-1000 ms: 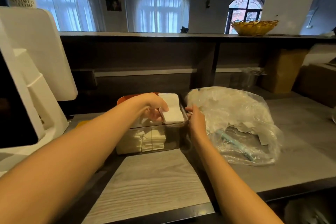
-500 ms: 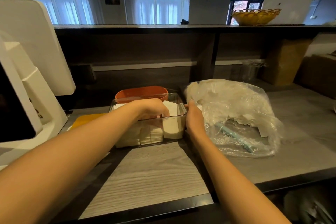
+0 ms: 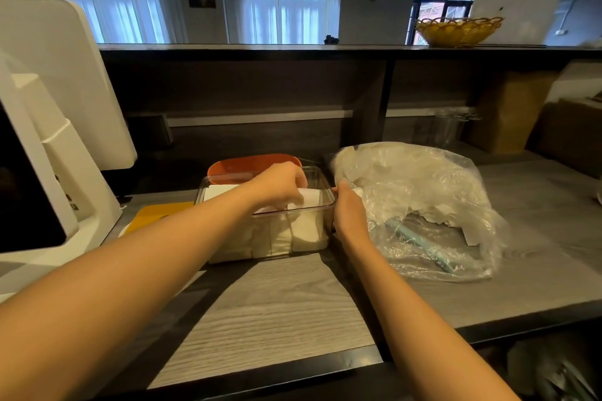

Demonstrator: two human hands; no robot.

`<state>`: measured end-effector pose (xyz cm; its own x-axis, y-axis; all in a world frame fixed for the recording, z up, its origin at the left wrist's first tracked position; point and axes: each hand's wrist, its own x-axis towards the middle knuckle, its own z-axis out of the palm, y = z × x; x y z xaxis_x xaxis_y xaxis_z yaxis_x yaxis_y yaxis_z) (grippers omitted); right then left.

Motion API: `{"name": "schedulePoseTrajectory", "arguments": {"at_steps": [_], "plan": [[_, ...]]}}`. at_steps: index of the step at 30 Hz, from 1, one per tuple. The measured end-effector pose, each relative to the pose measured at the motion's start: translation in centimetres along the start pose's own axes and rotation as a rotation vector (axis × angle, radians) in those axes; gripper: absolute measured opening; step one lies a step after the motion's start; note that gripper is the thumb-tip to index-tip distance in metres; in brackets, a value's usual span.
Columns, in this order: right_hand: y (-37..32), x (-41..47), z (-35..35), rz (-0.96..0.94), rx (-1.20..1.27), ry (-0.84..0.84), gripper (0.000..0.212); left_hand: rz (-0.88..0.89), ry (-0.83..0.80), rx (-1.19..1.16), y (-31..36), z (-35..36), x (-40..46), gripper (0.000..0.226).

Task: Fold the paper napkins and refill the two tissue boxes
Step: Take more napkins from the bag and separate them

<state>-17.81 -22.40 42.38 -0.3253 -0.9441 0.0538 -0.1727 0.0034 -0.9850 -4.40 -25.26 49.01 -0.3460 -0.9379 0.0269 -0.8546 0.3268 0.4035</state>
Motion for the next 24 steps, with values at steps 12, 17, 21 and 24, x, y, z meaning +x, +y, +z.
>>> {"name": "schedulePoseTrajectory", "arguments": {"at_steps": [12,17,21,24], "plan": [[-0.2,-0.2,-0.2,0.008,-0.009,-0.020,0.054,-0.441,-0.362,-0.568,0.7,-0.9,-0.6,0.060],[-0.1,-0.2,-0.2,-0.012,-0.018,-0.009,0.048,-0.449,-0.465,-0.605,1.7,-1.4,-1.0,0.065],[-0.3,-0.3,-0.8,-0.026,0.018,-0.010,0.042,-0.370,-0.237,-0.565,1.4,-1.5,-1.0,0.056],[-0.7,-0.5,-1.1,-0.025,0.091,-0.022,0.041,-0.429,-0.231,-0.558,-1.0,-1.8,-0.4,0.042]]}}
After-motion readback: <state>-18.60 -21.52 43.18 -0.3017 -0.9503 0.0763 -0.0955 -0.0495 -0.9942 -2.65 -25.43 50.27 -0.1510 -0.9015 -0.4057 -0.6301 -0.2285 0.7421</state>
